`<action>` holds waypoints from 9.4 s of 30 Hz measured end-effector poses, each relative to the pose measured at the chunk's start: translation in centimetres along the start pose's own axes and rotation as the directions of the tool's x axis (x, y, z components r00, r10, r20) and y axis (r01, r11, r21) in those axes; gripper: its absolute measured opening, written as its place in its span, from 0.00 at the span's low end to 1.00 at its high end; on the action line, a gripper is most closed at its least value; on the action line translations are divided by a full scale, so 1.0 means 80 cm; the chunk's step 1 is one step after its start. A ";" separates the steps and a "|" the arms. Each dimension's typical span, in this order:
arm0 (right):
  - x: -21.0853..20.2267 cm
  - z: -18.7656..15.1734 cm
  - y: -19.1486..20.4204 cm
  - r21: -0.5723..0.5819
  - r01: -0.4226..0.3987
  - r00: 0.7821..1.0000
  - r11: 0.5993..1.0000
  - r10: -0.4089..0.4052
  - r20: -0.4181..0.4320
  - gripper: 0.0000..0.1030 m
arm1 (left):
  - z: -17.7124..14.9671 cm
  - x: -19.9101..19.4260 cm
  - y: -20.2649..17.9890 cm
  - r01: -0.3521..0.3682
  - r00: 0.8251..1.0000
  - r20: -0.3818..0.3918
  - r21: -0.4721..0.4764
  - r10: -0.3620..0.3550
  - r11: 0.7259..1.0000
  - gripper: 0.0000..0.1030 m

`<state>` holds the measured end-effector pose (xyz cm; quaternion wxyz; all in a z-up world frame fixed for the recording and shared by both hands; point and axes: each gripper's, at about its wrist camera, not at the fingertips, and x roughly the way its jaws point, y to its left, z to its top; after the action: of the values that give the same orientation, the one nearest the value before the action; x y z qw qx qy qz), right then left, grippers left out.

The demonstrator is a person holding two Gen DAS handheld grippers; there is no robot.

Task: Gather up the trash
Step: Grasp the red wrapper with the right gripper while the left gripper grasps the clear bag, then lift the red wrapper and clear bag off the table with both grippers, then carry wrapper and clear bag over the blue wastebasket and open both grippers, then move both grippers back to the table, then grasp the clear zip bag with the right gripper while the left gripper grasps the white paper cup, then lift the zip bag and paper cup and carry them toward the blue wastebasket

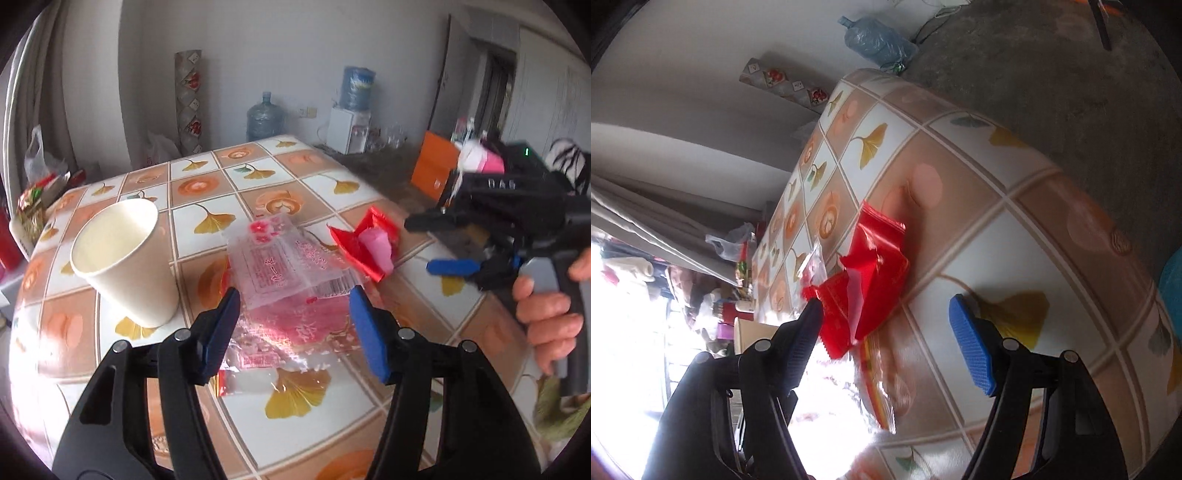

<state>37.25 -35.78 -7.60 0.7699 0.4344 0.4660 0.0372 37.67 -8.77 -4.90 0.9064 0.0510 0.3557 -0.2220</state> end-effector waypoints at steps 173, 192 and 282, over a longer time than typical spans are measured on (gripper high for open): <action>-0.340 -0.152 -0.111 -0.293 0.610 0.752 0.736 -0.422 0.506 0.72 | 0.004 -0.164 -0.156 0.319 0.947 0.015 -0.143 -0.321 0.937 0.80; -0.061 -0.129 0.062 -0.408 0.224 0.974 0.885 -0.215 0.068 0.72 | -0.041 -0.149 0.122 -0.030 0.997 0.064 -0.300 0.052 0.953 0.83; -0.169 -0.133 0.016 -0.347 0.243 0.951 0.906 -0.152 0.269 0.09 | -0.007 -0.186 0.045 -0.005 0.970 0.239 -0.167 0.046 0.986 0.53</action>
<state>22.07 -34.50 0.54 0.8884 0.2303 0.3972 -0.0049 29.27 0.02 4.41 0.9469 -0.0473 0.2590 -0.1845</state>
